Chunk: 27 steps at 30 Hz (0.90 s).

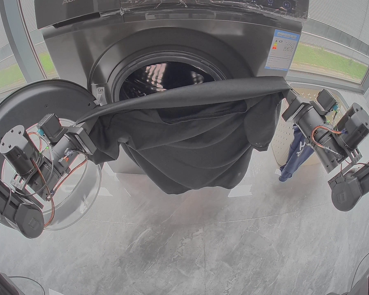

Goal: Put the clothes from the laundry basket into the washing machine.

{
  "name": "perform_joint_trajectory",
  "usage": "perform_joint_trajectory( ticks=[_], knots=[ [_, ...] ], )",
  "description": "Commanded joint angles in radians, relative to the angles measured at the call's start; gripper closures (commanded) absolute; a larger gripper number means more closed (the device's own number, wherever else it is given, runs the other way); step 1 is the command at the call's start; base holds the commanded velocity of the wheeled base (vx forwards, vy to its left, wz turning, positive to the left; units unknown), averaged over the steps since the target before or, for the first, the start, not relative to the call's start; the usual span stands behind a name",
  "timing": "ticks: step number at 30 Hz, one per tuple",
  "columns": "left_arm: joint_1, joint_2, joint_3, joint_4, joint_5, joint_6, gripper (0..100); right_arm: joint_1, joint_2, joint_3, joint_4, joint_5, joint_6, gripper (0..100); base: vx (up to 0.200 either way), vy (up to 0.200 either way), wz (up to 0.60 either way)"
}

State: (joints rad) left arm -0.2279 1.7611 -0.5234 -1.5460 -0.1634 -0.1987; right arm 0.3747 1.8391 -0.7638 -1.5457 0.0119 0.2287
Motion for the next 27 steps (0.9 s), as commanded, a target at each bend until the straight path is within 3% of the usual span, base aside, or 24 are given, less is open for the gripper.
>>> perform_joint_trajectory(
  ticks=[1,16,20,27],
  knots=[
    [0.002,-0.003,-0.012,0.0,0.001,-0.001,100,0.0,-0.001,0.0,-0.001,0.0,0.0,100,0.0,0.0,0.0],
    [-0.007,-0.018,-0.023,0.0,0.002,0.001,100,0.012,0.003,0.001,-0.001,-0.007,0.0,100,0.0,0.0,0.0],
    [-0.091,-0.02,-0.021,0.0,0.004,0.007,100,0.015,0.008,0.026,-0.001,-0.009,-0.002,100,0.0,0.0,0.0],
    [-0.255,-0.017,-0.061,0.0,0.012,0.01,100,0.115,0.035,0.172,0.001,-0.007,-0.019,100,0.0,0.0,0.0]
  ],
)
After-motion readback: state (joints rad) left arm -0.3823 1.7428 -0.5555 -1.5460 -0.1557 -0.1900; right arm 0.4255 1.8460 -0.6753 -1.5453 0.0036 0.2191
